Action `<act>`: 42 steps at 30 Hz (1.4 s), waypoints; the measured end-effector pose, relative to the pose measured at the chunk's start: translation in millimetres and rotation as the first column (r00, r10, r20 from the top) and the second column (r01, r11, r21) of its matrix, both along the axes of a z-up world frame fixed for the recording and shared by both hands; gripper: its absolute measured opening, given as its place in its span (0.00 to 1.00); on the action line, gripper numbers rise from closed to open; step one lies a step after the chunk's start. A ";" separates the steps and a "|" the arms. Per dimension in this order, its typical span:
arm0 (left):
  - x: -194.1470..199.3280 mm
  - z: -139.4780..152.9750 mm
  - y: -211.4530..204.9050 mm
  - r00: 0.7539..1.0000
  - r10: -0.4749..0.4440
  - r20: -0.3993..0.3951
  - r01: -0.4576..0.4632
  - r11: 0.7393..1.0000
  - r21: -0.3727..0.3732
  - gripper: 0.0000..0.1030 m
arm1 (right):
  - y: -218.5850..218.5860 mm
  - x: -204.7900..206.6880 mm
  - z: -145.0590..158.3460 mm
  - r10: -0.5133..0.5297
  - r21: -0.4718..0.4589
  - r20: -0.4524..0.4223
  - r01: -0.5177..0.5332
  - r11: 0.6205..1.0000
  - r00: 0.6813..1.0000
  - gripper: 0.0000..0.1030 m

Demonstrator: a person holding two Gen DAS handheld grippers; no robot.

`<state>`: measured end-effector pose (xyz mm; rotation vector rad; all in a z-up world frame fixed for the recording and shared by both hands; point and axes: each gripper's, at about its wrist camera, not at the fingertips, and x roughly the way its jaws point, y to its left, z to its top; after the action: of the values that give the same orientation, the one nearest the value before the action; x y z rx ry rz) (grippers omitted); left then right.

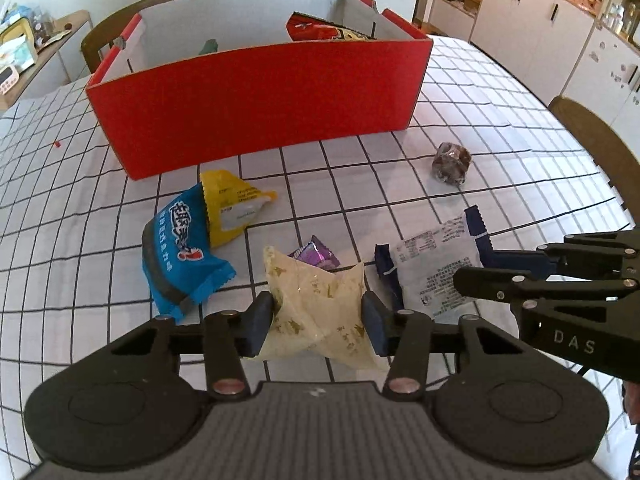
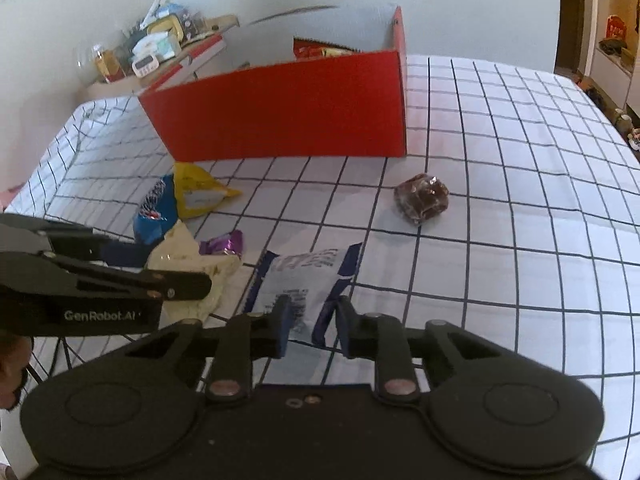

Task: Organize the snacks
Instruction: 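Grasp the clear-wrapped bun with the left tool while the right tool grasps the white-navy packet, then carry the bun and white-navy packet over the red box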

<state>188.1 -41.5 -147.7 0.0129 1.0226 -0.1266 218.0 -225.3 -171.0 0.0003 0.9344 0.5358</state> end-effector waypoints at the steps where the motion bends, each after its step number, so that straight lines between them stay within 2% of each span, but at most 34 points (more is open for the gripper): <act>1: -2.5 2.1 1.0 1.000 0.005 0.001 -0.005 1.000 -0.007 0.46 | -0.1 -2.6 2.6 -0.002 0.004 0.010 0.002 1.000 1.000 0.19; 6: -12.9 11.8 3.7 1.000 0.018 0.007 -0.018 1.000 -0.013 0.46 | 3.0 -14.8 14.3 -0.012 -0.016 0.057 0.013 1.000 0.998 0.16; 13: -29.1 30.2 9.8 0.999 0.037 0.024 -0.036 0.998 -0.045 0.46 | 8.2 -34.8 35.1 0.029 -0.030 0.116 -0.026 0.999 0.993 0.12; 18: -39.4 40.8 15.8 0.998 0.055 0.034 -0.052 0.996 -0.068 0.46 | 13.8 -47.0 48.6 0.068 -0.057 0.150 -0.060 0.997 0.986 0.10; 25: -46.8 61.0 22.5 0.995 0.071 0.067 -0.065 0.994 -0.090 0.46 | 15.6 -49.9 70.2 0.080 -0.048 0.179 -0.073 0.996 0.981 0.10; 34: -31.0 107.3 29.4 0.986 0.095 0.139 -0.084 0.993 -0.085 0.46 | 22.3 -25.6 122.6 0.100 -0.037 0.261 -0.093 0.995 0.960 0.10; 42: 6.0 149.5 45.6 0.972 0.125 0.200 -0.115 0.991 -0.063 0.46 | 32.4 15.4 162.8 0.087 -0.014 0.331 -0.087 0.996 0.939 0.10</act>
<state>194.2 4.1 1.8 -0.0808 0.8125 -0.0397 233.3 -192.8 -8.2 -0.1283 0.6058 0.5964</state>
